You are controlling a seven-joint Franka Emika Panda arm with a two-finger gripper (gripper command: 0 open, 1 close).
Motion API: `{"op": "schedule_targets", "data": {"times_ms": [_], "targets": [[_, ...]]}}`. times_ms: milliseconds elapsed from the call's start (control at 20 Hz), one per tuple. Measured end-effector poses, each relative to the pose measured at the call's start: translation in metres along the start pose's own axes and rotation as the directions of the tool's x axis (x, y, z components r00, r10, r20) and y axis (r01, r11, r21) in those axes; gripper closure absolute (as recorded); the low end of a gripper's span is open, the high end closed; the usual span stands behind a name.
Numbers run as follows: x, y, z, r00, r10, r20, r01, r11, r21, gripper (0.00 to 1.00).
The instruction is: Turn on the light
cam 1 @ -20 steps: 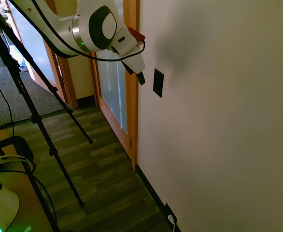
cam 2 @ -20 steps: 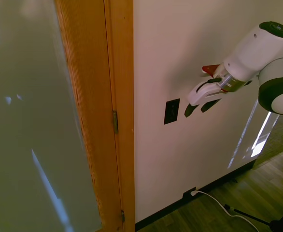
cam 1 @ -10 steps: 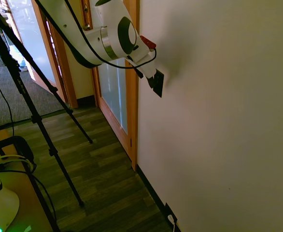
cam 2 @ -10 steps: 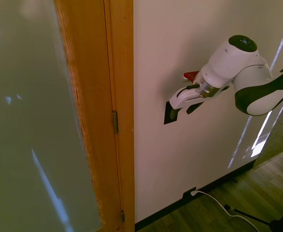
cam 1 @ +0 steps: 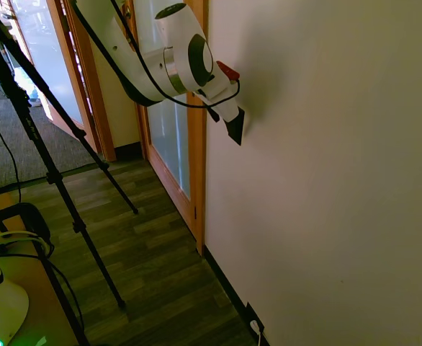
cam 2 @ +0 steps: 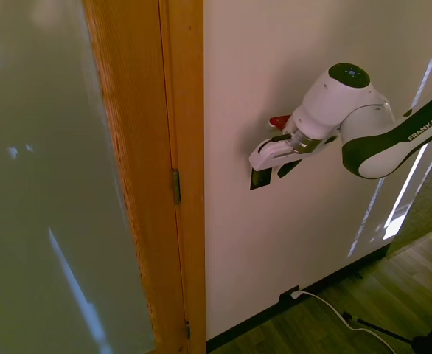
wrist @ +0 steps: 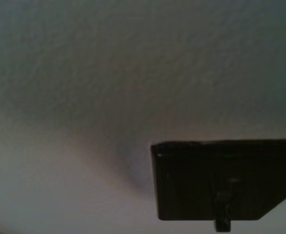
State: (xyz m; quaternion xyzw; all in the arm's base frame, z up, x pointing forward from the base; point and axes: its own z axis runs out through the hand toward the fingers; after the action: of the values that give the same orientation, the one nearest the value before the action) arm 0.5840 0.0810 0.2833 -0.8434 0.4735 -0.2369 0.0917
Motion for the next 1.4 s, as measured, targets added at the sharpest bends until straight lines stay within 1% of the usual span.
{"op": "schedule_targets", "data": {"times_ms": [400,750,1050,1400], "targets": [[0.0,0.0,0.013,1.0,0.005,0.006,-0.005,1.0,-0.016,1.0],[0.006,-0.008,0.015,1.0,0.01,-0.003,-0.01,1.0,-0.006,1.0],[0.007,-0.007,0.026,1.0,0.018,0.002,-0.018,1.0,-0.02,1.0],[0.008,-0.007,0.028,1.0,0.029,0.002,-0.029,0.999,-0.021,1.0]]}}
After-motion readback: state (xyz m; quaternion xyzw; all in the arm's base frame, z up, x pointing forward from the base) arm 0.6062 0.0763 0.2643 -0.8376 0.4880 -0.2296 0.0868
